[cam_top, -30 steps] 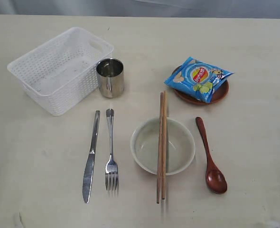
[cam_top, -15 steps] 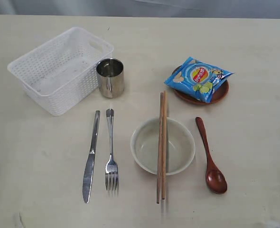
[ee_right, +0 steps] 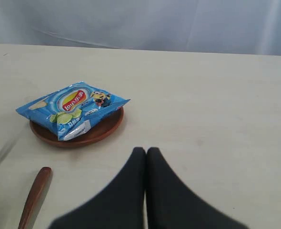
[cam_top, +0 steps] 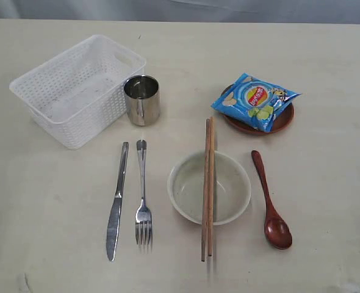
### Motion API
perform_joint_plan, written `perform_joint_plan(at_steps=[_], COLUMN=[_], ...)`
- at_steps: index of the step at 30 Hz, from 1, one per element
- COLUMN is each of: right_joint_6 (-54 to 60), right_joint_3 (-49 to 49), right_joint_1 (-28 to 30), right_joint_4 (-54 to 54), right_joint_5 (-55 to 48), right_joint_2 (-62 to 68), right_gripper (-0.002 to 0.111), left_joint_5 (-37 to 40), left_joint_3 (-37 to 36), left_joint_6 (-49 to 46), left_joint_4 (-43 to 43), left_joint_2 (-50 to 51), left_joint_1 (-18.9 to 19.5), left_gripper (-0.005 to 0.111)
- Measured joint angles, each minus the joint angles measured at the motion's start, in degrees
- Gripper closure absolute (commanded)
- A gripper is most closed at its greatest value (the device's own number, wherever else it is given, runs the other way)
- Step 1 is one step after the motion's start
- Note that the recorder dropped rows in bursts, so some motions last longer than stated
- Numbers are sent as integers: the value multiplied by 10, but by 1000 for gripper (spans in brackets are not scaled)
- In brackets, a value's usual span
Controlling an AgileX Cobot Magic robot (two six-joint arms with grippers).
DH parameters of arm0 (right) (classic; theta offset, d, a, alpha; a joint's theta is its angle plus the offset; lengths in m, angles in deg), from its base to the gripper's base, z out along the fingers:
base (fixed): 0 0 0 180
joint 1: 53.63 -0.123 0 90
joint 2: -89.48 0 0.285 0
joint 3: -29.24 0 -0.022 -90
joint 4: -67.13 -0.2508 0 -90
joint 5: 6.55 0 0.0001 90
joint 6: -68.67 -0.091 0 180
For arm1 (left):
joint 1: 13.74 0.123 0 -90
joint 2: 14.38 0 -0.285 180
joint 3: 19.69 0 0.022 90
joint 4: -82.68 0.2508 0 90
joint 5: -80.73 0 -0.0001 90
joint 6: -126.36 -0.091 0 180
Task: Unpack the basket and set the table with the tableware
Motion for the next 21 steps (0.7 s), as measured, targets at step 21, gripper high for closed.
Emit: perform_joint_plan(at_steps=[21], right_joint_6=[0], right_joint_3=[0], right_joint_1=[0], right_joint_4=[0], right_joint_5=[0], right_joint_2=[0], right_gripper=[109], left_joint_5=[0], left_joint_3=[0], left_joint_6=[6], left_joint_4=[0], left_joint_2=[0], left_joint_1=[0], left_gripper=[106])
